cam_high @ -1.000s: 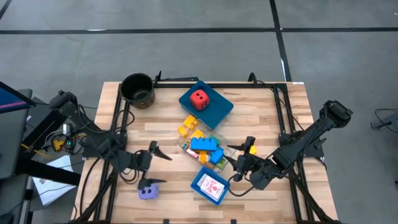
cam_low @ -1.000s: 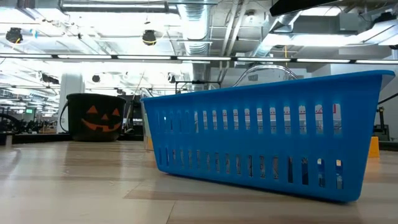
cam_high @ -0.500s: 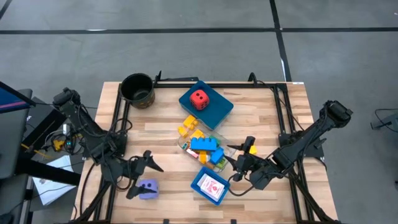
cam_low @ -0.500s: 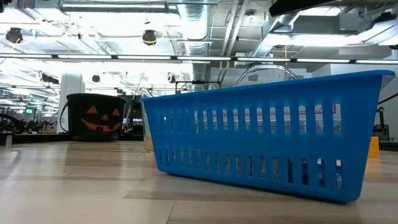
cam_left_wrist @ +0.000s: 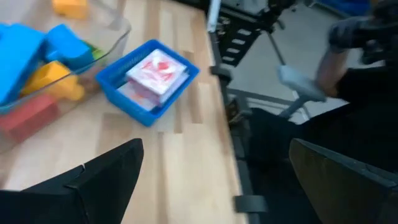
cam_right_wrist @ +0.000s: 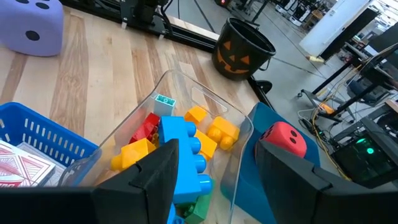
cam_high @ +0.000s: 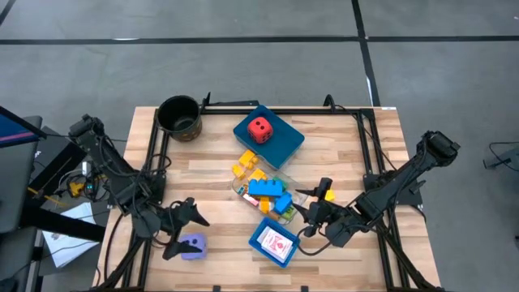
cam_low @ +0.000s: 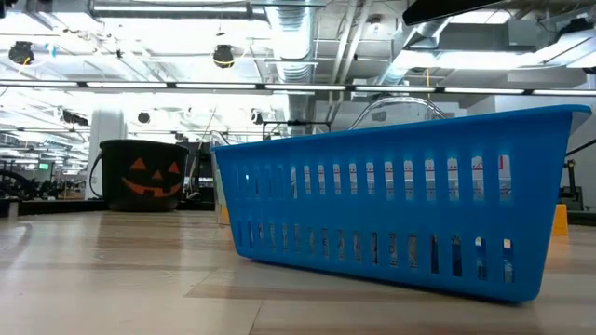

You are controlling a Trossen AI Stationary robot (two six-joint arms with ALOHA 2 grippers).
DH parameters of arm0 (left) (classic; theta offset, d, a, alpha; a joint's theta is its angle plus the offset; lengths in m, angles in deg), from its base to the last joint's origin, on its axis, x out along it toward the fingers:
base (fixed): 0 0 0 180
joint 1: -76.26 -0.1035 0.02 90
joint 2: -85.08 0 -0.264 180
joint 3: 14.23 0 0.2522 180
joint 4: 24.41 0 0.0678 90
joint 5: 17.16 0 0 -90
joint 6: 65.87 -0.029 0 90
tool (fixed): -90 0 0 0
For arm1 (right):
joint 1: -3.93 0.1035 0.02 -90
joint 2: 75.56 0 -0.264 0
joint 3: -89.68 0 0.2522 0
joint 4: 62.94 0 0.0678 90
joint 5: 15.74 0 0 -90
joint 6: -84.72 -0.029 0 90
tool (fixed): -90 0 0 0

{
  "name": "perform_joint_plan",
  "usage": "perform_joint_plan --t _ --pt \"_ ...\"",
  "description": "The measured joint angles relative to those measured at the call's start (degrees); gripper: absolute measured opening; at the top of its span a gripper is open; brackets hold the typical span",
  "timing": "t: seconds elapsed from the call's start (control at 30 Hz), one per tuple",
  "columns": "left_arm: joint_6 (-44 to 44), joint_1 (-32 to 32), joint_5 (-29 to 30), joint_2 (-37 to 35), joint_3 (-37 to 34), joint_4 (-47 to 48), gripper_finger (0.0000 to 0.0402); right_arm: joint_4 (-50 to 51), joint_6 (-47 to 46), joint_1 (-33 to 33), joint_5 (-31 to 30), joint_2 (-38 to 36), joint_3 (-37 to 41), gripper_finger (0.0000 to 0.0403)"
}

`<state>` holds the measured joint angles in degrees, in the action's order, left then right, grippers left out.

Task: Pick & Place Toys
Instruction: Put the purple dice into the ocean blue bin

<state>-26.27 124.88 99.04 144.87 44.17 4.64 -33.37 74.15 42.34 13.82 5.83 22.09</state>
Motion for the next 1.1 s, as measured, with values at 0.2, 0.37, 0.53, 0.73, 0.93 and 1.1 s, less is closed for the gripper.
perform_joint_plan --t 0.2,0.37,0.53,0.73,0.93,1.1 --pt "-2.52 0.02 -3.61 1.53 6.58 2.07 0.04 0.0 0.0 -0.91 0.78 0.0 0.0 0.0205" --pt "-3.34 0.04 -2.4 4.43 14.42 12.08 0.04 0.0 -0.05 -1.54 2.11 0.01 0.0 0.0205" --pt "-3.13 0.04 -1.96 11.04 25.99 24.01 0.04 0.0 -0.07 -1.57 2.11 0.02 -0.01 0.0205" --pt "5.64 0.02 -1.74 20.47 38.21 43.17 0.04 0.26 -0.68 -1.55 2.11 0.02 -0.02 0.0205" --pt "18.3 -0.61 -6.44 26.56 40.45 55.52 0.04 0.46 -1.05 -1.31 2.13 0.02 -0.02 0.0205" --pt "20.81 -0.66 -9.87 30.93 40.44 57.2 0.04 0.44 -1.07 -1.31 2.13 0.02 -0.02 0.0205"
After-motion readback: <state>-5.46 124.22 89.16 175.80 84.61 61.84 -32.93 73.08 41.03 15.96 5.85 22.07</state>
